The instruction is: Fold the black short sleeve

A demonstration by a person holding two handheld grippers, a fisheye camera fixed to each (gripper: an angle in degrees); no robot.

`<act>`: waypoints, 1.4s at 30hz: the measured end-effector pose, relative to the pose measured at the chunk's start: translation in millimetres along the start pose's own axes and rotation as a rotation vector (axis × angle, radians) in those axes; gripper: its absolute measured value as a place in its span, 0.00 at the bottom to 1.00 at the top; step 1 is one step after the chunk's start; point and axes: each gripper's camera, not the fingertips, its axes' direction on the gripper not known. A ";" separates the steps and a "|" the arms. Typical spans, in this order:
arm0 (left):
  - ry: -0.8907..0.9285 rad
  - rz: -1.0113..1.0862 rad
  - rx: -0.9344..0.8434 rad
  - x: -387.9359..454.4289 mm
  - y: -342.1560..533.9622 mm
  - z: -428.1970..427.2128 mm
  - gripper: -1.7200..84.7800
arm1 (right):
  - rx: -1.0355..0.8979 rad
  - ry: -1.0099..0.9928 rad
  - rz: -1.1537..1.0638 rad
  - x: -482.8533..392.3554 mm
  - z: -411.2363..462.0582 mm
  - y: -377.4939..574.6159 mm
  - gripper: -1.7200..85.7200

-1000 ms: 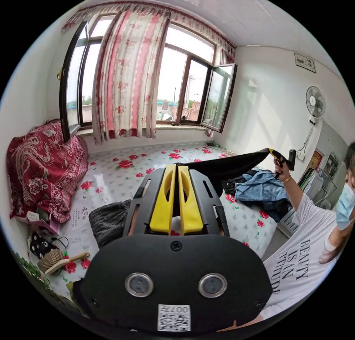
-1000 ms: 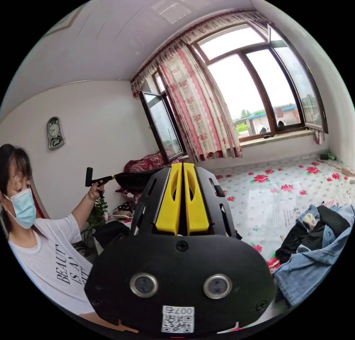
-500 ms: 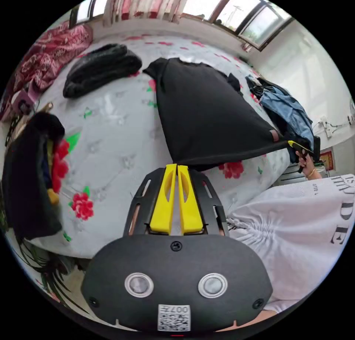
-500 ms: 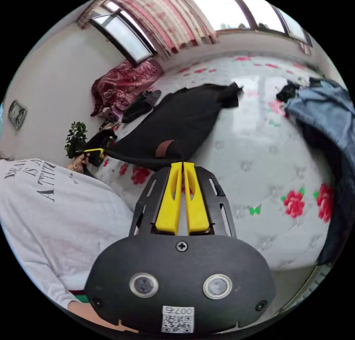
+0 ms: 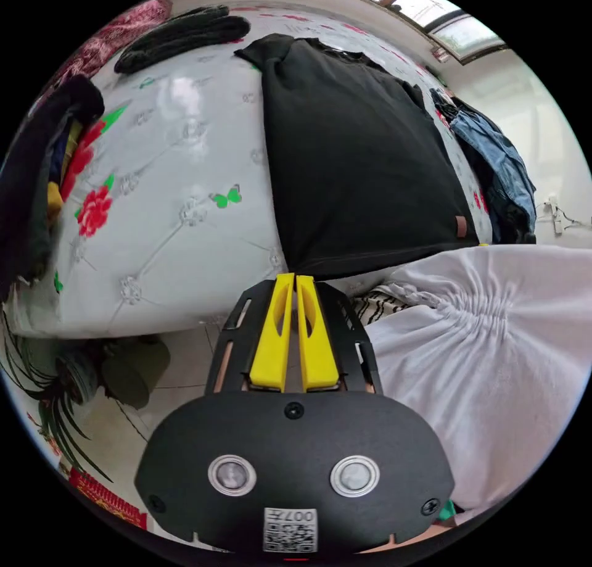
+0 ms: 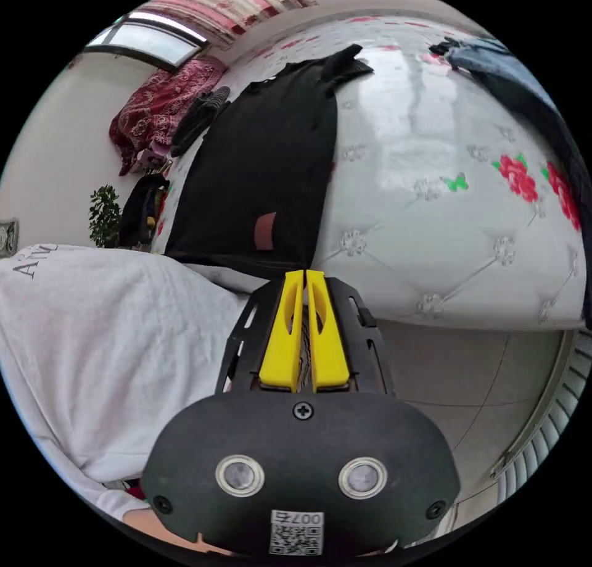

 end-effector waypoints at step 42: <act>0.256 0.823 -0.163 621.5 -665.2 520.3 0.12 | 0.692 -0.527 0.487 297.7 -194.7 -281.5 0.02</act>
